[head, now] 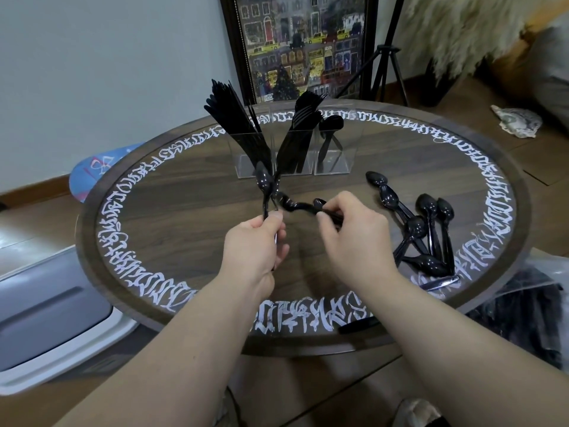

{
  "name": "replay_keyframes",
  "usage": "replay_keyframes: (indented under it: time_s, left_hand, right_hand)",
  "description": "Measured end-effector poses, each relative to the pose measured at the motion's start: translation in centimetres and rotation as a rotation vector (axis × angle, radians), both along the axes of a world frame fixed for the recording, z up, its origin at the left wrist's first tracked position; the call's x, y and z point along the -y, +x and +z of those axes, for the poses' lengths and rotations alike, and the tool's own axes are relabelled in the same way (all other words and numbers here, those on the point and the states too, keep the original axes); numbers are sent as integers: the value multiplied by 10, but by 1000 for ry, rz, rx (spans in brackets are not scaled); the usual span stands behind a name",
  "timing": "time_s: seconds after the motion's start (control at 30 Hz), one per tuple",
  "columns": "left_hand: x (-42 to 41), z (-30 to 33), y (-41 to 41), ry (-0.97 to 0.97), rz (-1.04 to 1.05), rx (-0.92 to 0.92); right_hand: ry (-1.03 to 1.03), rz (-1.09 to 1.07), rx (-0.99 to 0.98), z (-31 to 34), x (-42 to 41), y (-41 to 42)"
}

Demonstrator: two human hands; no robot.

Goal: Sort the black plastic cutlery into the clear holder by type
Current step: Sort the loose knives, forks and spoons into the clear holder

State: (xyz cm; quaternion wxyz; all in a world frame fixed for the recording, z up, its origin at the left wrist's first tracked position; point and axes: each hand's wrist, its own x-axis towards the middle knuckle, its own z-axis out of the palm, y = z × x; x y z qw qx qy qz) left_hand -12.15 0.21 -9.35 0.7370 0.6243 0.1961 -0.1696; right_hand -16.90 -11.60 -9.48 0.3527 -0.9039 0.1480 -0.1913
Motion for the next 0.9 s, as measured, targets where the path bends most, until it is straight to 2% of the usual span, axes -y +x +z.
replay_keyframes:
  time_s: [0.17,0.33,0.43,0.53,0.73,0.83,0.9]
  left_hand:
    - [2,1,0,-22,-5,-17]
    - [9,5,-3,-128,-12,-31]
    - [11,5,-2,-110,-34,-24]
    - [12,4,-2,-48,-68,-21]
    - [9,-1,-2,115,-160,49]
    - [6,3,-4,199,-234,149]
    - [0,8,-4,358,-321,257]
  right_hand:
    - [221,1,86,0,-1,0]
    - [499,115,21,-8,-9,2]
    - [632,225,-21,-11,-11,2]
    - [518,260,-55,-16,-10,1]
    - [26,319,-61,-13,-9,-4]
    - [-27,414,-72,-8,-7,-5]
    - [16,386,-85,-4,0,-3]
